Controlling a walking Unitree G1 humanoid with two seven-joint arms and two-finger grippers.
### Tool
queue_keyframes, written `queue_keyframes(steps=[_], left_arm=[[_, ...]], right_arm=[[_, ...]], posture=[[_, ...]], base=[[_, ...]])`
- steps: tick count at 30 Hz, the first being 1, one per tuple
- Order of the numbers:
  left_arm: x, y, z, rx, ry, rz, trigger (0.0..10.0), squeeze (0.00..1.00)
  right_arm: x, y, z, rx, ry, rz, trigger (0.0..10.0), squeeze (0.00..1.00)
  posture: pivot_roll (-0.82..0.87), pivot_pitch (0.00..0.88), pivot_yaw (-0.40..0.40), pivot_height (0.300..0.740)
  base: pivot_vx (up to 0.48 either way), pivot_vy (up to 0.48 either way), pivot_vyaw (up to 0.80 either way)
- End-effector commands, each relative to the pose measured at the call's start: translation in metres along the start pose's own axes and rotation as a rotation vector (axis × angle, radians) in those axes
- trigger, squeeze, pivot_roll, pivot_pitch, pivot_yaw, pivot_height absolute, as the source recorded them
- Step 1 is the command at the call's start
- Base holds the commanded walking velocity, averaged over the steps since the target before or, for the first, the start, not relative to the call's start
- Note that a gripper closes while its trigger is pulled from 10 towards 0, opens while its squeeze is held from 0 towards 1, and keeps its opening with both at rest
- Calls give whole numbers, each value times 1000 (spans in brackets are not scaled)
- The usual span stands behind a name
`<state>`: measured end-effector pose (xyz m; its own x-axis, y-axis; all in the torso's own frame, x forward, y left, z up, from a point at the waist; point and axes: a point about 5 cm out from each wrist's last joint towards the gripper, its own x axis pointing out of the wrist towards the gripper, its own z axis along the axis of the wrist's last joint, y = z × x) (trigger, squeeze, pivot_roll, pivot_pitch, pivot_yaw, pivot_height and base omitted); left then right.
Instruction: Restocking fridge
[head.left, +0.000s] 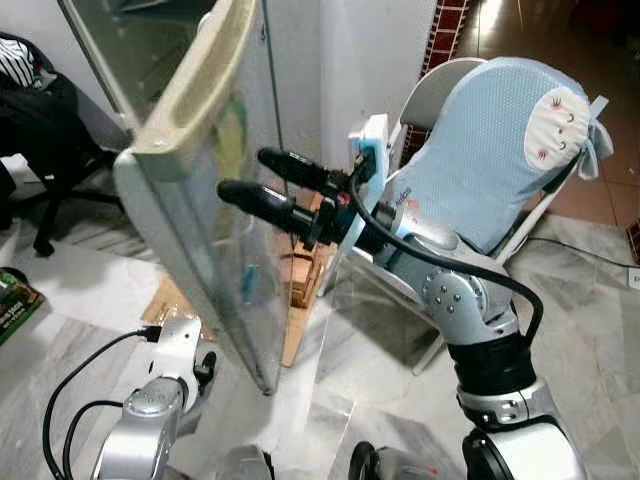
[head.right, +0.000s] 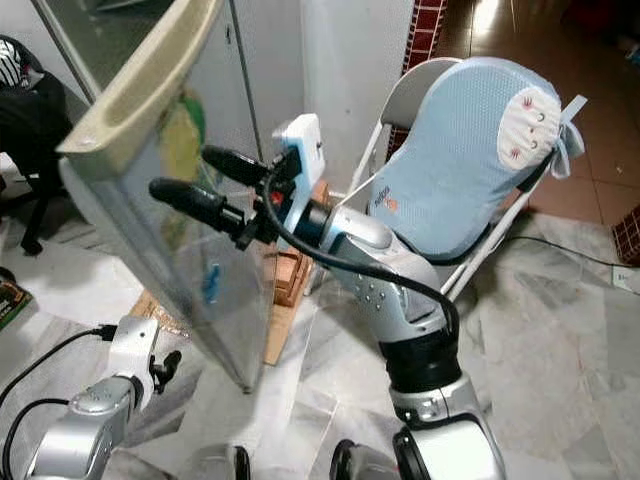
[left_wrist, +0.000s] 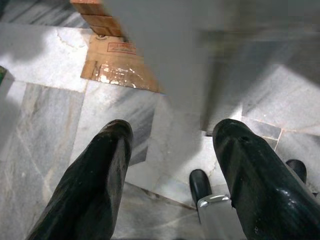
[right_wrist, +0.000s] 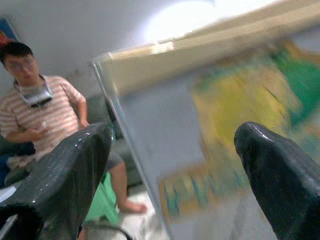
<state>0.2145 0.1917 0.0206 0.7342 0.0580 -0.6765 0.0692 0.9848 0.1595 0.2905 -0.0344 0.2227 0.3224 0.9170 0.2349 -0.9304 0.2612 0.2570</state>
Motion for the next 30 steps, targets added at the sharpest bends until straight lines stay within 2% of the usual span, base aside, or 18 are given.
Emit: queue_keyframes(steps=[1, 5, 8, 9, 12, 13, 15, 17, 18, 20, 23, 27, 30], left_arm=[[-1, 2, 0, 18, 6, 6, 10000, 0], [-1, 1, 0, 23, 3, 5, 10000, 0], [-1, 0, 2, 55, -13, 0, 10000, 0], [-1, 0, 3, 72, -25, -1, 10000, 0], [-1, 0, 5, 78, -38, -4, 10000, 0], [-1, -1, 6, 78, -52, -3, 10000, 0], [0, 0, 8, 79, -67, 3, 10000, 0], [0, 2, 13, 71, -100, 33, 10000, 0], [0, 2, 13, 71, -100, 33, 10000, 0], [1, 4, 16, 55, -118, 56, 10000, 0], [1, 9, 28, -19, -192, 109, 10000, 0], [1, 10, 31, -15, -219, 124, 10000, 0], [3, 7, 30, -14, -220, 116, 10000, 0]], right_arm=[[-2, -2, -6, -19, 49, -27, 10000, 0], [-7, -9, -19, -47, 119, -102, 10000, 0], [-18, -26, -34, -134, 198, -257, 10000, 0], [-29, -37, -42, -185, 236, -358, 10000, 0], [-43, -45, -49, -209, 255, -452, 10000, 0], [-57, -49, -56, -202, 262, -525, 10000, 0], [-72, -53, -63, -214, 275, -597, 10000, 0], [-99, -60, -72, -233, 269, -778, 10000, 0], [-99, -60, -72, -233, 269, -778, 10000, 0], [-113, -62, -77, -242, 262, -857, 10000, 0], [-131, -61, -84, -263, 251, -969, 10000, 0], [-134, -58, -91, -267, 247, -987, 10000, 0], [-137, -57, -98, -276, 249, -1022, 10000, 0]], posture=[[80, 96, 14, 740], [78, 96, 13, 740], [80, 95, 13, 740], [80, 95, 13, 740], [75, 93, 10, 740], [73, 93, 10, 740], [68, 93, 10, 740], [61, 89, 9, 740], [61, 89, 9, 740], [58, 86, 9, 740], [54, 79, 11, 740], [47, 72, 17, 740], [45, 70, 17, 740]], base=[[0, 0, 0], [0, 0, 0], [0, 0, 0], [0, 0, 0], [0, 0, 0], [0, 0, 0], [0, 0, 0], [0, 0, 0], [0, 0, 0], [0, 0, 0], [0, 0, 0], [0, 0, 0], [0, 419, 0]])
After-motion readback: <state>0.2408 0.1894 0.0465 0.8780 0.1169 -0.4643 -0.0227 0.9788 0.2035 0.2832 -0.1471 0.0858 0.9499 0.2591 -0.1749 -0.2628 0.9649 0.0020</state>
